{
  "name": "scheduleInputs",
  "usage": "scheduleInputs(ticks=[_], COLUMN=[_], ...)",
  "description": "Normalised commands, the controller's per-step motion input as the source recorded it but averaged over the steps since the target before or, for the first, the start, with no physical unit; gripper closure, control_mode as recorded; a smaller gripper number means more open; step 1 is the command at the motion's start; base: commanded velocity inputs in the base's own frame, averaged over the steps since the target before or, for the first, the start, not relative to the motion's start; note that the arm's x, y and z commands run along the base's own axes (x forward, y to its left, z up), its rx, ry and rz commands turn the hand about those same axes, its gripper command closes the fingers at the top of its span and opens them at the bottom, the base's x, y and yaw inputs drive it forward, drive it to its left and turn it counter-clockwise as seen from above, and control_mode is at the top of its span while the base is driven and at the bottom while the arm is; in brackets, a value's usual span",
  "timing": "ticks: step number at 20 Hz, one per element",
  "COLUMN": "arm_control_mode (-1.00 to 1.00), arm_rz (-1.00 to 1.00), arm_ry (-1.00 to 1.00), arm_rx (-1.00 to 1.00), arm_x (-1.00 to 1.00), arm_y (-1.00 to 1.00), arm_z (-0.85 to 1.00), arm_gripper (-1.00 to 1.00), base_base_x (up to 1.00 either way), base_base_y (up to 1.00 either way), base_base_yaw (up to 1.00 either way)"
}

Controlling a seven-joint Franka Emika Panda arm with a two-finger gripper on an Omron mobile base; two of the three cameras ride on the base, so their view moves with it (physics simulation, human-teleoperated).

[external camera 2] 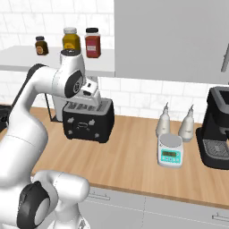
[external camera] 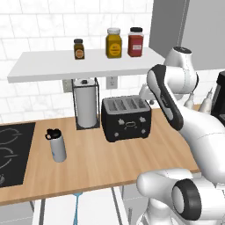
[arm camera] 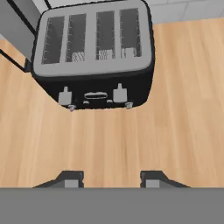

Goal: Pick the ladle from the drawer and place it on the counter.

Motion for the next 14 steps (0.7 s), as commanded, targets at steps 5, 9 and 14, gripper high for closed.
scheduleInputs(ticks=[5, 9, 14], arm_control_mode=[-1.00, -1.00, -1.00], arm_rz=[0.00, 0.00, 0.00], arm_ry=[0.00, 0.00, 0.05], arm_rx=[0.00, -0.01, -0.06], arm_x=[-0.05, -0.21, -0.12], arm_y=[0.04, 0.80, 1.00], arm_z=[0.00, -0.03, -0.15], arm_gripper=[-1.00, -1.00, -1.00], base_base_x=[0.00, 0.00, 0.00], base_base_y=[0.00, 0.00, 0.00], base_base_yaw=[0.00, 0.00, 0.00])
